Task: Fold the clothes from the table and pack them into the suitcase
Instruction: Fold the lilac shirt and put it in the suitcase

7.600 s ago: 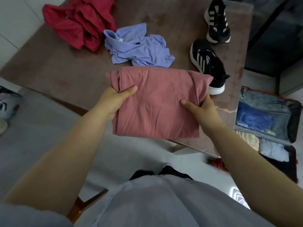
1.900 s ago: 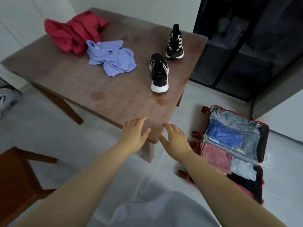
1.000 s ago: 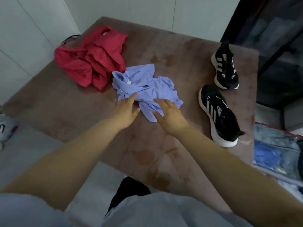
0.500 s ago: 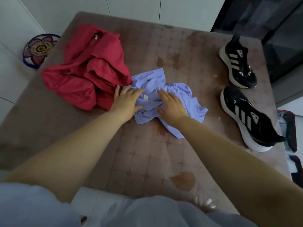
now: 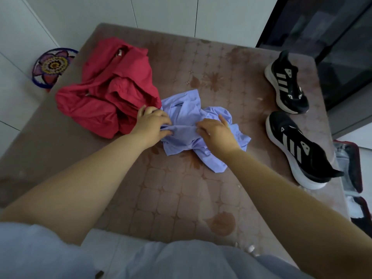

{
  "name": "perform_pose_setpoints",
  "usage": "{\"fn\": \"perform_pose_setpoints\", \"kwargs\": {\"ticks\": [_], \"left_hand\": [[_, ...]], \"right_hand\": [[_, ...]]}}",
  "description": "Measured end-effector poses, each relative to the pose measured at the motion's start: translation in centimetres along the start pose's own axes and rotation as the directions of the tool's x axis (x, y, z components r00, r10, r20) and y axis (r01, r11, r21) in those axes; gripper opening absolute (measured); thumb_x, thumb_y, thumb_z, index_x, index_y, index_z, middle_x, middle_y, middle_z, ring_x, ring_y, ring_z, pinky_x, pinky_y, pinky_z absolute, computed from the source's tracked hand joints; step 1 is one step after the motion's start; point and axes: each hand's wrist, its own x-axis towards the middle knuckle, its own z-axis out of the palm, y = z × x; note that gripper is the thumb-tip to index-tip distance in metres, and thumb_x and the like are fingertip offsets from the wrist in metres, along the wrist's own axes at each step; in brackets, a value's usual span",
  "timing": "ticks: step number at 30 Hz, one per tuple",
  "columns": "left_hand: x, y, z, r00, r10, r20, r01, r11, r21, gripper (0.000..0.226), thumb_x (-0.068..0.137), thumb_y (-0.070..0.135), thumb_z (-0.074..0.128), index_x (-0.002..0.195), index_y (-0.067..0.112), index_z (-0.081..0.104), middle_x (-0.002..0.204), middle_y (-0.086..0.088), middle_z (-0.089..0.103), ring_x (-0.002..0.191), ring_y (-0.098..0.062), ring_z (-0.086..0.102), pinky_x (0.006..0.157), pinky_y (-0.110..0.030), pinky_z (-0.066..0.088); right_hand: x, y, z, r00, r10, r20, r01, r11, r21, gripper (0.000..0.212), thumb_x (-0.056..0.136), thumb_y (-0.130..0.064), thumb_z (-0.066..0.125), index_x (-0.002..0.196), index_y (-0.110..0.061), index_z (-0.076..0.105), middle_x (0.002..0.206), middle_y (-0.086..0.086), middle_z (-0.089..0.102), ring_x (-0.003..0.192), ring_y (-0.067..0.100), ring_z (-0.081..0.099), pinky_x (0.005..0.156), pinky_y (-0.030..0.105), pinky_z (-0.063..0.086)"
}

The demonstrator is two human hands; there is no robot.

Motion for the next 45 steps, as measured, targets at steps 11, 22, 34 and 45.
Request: {"fn": "perform_pose_setpoints", "kwargs": {"ticks": [11, 22, 34, 45], "left_hand": [[0.4, 9.1, -7.3, 0.887, 0.175, 0.427, 0.130, 0.793, -0.595, 0.009, 0.077, 0.024, 0.073, 0.077, 0.026, 0.064, 0.067, 0.021, 0.061, 0.066, 0.003, 0.053, 0.065, -0.010, 0.041], [1.1, 8.7, -2.2, 0.882, 0.065, 0.467, 0.215, 0.826, -0.521, 0.032, 0.080, 0.014, 0.073, 0.108, 0.005, 0.063, 0.102, -0.014, 0.067, 0.096, -0.022, 0.063, 0.085, -0.040, 0.051], [-8.5, 7.2, 3.8, 0.642, 0.379, 0.667, -0.221, 0.924, -0.311, 0.024, 0.072, 0.021, 0.070, 0.095, 0.026, 0.067, 0.089, 0.011, 0.064, 0.085, -0.007, 0.057, 0.079, -0.025, 0.046], [-2.7, 6.1, 4.5, 0.935, -0.353, -0.038, 0.333, 0.909, -0.252, 0.086, 0.075, 0.052, 0.069, 0.137, 0.001, 0.039, 0.138, -0.021, 0.044, 0.128, -0.037, 0.040, 0.107, -0.043, 0.027]], "right_hand": [[-7.8, 6.1, -13.8, 0.936, 0.188, 0.297, -0.329, 0.768, 0.550, 0.020, 0.071, -0.040, 0.077, 0.085, -0.027, 0.074, 0.077, -0.009, 0.072, 0.077, 0.007, 0.066, 0.070, 0.022, 0.052], [-10.2, 8.9, -10.7, 0.907, 0.358, 0.220, -0.420, 0.776, 0.470, 0.017, 0.077, 0.000, 0.070, 0.081, -0.017, 0.070, 0.077, 0.006, 0.068, 0.069, 0.009, 0.057, 0.062, 0.017, 0.045], [-14.5, 8.3, -5.4, 0.579, 0.039, 0.814, -0.339, 0.920, 0.196, 0.025, 0.076, -0.024, 0.077, 0.095, -0.034, 0.065, 0.092, -0.018, 0.066, 0.087, -0.004, 0.061, 0.082, 0.012, 0.046], [-13.5, 9.3, -1.6, 0.800, 0.547, 0.248, -0.571, 0.820, 0.036, 0.077, 0.090, -0.037, 0.059, 0.150, -0.016, 0.016, 0.154, 0.009, 0.023, 0.139, 0.029, 0.027, 0.112, 0.040, 0.022]]}}
